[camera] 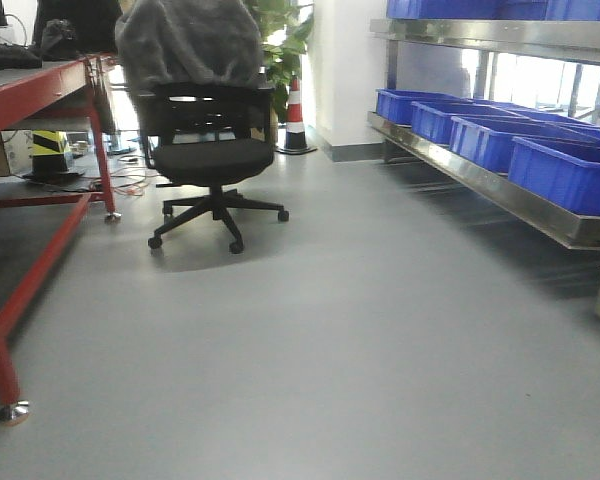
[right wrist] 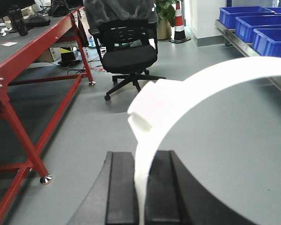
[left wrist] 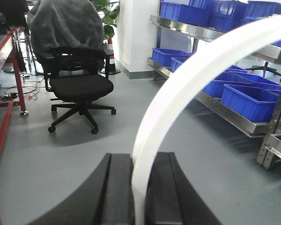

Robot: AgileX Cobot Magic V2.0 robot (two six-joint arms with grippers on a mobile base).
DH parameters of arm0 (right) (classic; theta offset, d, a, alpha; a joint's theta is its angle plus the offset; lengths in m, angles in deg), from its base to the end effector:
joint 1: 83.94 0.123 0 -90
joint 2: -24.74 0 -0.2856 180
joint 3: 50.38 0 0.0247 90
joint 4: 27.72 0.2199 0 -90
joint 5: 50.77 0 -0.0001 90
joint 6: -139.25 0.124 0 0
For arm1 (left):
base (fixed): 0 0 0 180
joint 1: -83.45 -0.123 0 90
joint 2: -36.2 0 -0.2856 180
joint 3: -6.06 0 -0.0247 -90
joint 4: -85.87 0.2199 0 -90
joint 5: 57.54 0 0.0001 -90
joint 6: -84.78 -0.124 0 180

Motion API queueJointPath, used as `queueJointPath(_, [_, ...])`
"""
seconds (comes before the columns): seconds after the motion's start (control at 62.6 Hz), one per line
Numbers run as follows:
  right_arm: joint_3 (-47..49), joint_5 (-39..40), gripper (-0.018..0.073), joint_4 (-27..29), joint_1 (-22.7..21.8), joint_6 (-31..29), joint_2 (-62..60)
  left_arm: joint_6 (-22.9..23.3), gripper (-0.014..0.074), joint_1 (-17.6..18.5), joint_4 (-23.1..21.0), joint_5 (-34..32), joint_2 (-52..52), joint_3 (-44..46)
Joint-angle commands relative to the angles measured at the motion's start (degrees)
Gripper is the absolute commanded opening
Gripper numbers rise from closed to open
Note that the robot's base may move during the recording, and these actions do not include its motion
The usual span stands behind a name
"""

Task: Grab PVC pipe and place in blue bin
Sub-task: 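Drive the base away from the table toward the blue bin shelves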

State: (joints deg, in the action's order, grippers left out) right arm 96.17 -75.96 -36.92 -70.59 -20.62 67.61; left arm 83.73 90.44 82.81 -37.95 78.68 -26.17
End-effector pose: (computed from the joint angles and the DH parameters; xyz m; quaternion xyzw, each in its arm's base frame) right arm 0.1185 0.0194 0.3691 0.0111 0.7726 0.1123 0.6247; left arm 0.1174 -0.0166 0.3883 0.0391 0.7319 -0.0589 0.6777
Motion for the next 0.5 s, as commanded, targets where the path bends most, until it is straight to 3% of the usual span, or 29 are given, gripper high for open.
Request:
queueJointPath(0.0, [0.18,1.63,-0.0168,-0.73,0.04,-0.34,-0.35,-0.08,-0.0111,0.25,-0.24,-1.44,-0.25,0.09])
queueJointPath(0.479, [0.18,1.63,-0.0168,-0.73,0.04,-0.34,-0.35,-0.08,-0.0111,0.25,-0.24,-1.77,-0.25,0.09])
